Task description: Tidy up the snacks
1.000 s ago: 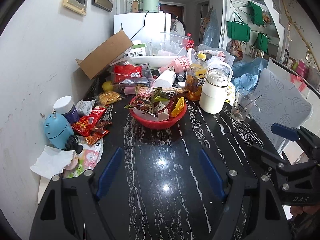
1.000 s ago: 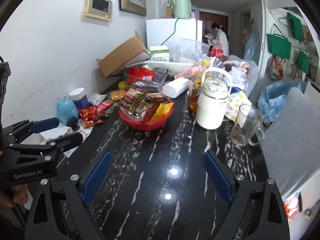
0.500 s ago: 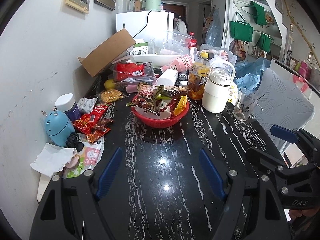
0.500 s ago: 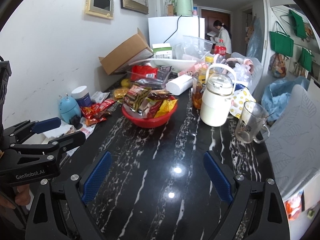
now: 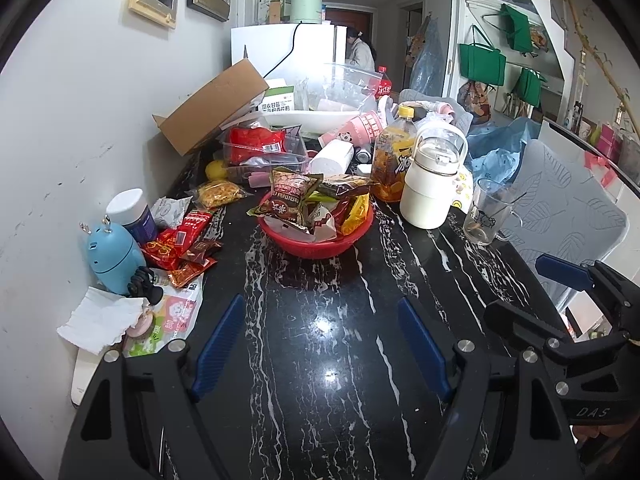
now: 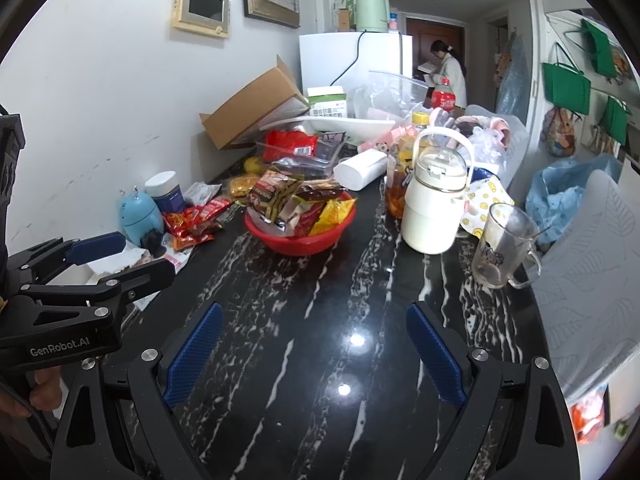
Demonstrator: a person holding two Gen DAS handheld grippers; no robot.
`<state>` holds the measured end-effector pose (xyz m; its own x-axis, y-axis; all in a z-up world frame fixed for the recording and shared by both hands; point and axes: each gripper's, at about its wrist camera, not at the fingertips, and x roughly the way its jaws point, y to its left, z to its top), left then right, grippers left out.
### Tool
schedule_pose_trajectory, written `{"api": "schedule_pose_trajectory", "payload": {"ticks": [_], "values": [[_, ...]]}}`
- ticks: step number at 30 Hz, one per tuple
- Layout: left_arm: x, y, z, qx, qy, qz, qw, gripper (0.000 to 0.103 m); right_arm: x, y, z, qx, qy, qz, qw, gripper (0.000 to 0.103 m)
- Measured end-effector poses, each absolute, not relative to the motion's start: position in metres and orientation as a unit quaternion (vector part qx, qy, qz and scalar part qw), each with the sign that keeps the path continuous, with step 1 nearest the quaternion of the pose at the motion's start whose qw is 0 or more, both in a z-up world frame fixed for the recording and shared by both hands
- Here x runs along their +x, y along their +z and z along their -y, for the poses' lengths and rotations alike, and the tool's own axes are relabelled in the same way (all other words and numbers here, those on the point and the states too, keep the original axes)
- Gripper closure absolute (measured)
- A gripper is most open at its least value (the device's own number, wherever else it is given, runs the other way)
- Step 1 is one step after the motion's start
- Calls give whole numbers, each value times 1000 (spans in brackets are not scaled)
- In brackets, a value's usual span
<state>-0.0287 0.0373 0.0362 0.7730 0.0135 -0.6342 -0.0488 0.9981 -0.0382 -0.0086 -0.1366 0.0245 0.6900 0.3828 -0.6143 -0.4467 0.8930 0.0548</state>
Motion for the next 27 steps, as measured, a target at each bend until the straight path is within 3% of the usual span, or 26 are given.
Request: {"api": "schedule_pose_trajectory", "payload": {"ticks": [27], "values": [[-21,37,-26,-3,14,-344,939,25,-1,20,155,-39,203,-329,921,9]]}}
